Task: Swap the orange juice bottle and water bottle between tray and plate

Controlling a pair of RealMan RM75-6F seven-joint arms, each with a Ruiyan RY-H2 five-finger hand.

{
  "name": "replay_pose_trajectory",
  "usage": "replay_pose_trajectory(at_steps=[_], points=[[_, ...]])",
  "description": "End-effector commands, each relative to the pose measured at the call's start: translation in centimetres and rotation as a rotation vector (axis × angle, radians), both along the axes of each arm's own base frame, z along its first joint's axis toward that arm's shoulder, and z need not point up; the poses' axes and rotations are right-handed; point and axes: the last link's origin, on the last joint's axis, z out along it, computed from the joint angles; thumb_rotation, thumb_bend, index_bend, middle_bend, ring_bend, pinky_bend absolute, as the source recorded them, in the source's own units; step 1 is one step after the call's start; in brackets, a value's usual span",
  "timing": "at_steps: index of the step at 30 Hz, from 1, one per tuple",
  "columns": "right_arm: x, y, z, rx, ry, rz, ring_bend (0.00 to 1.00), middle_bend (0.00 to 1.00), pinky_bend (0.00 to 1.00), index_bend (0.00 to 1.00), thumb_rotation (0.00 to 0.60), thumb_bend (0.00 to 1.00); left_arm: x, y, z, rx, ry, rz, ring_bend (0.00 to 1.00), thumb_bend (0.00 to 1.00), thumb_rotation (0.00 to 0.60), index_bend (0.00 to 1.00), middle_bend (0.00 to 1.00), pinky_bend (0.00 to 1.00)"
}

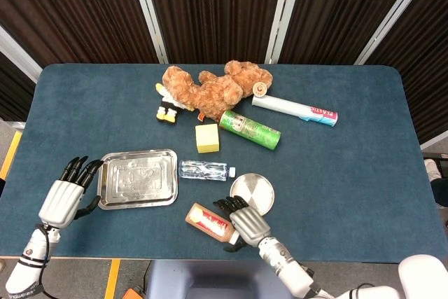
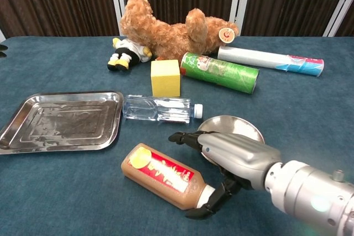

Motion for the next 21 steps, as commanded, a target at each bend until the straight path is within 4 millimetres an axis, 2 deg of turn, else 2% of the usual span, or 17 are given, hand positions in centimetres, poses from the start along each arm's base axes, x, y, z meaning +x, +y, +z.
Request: replay_pose_trajectory(at_steps=[1, 6, 8, 9, 10, 11, 12, 15, 21], points=[[0.7, -0.3, -0.9, -0.006, 0.007, -0.002, 0.03, 0.18, 0.12, 0.00, 0.600, 0.24, 0.0, 0.0, 0.0, -0.003, -0.001, 0.001, 0.03, 0.37, 0.600, 0.00, 0.12, 0.08], [1.5, -0.6, -2.2, 0.003, 0.008, -0.013, 0.06, 0.20, 0.15, 0.04, 0.600, 0.24, 0.0, 0.0, 0.0, -0.010, -0.001, 0.004, 0.03, 0.37, 0.600, 0.00, 0.12, 0.08], [1.9, -0.6, -2.4, -0.009, 0.006, -0.006, 0.13, 0.27, 0.21, 0.13, 0.600, 0.24, 0.0, 0.0, 0.1, -0.004, -0.004, 0.003, 0.03, 0.37, 0.600, 0.00, 0.12, 0.08], [2.0, -0.6, -2.4, -0.016, 0.006, -0.003, 0.22, 0.35, 0.28, 0.23, 0.600, 0.24, 0.0, 0.0, 0.2, -0.002, -0.006, 0.003, 0.03, 0.37, 0.600, 0.00, 0.12, 0.08], [2.1, -0.6, -2.5, -0.025, 0.008, 0.001, 0.27, 0.39, 0.31, 0.27, 0.600, 0.24, 0.0, 0.0, 0.3, 0.001, -0.007, 0.005, 0.03, 0.37, 0.600, 0.00, 0.12, 0.08], [2.1, -0.6, -2.5, -0.028, 0.011, 0.004, 0.35, 0.47, 0.39, 0.37, 0.600, 0.24, -0.1, 0.0, 0.3, 0.002, -0.008, 0.006, 0.03, 0.37, 0.600, 0.00, 0.12, 0.08], [2.1, -0.6, -2.6, -0.032, 0.012, 0.006, 0.40, 0.52, 0.45, 0.42, 0.600, 0.24, -0.1, 0.0, 0.4, 0.002, -0.009, 0.007, 0.03, 0.37, 0.600, 0.00, 0.12, 0.08], [2.4, -0.7, -2.6, -0.058, 0.006, 0.015, 0.47, 0.58, 0.53, 0.50, 0.600, 0.24, -0.2, 0.1, 0.4, -0.002, -0.010, 0.011, 0.03, 0.37, 0.600, 0.00, 0.12, 0.08], [2.9, -0.9, -3.0, -0.095, -0.005, 0.031, 0.57, 0.67, 0.59, 0.61, 0.600, 0.25, -0.1, 0.1, 0.5, 0.000, -0.012, 0.010, 0.03, 0.37, 0.600, 0.00, 0.12, 0.08]])
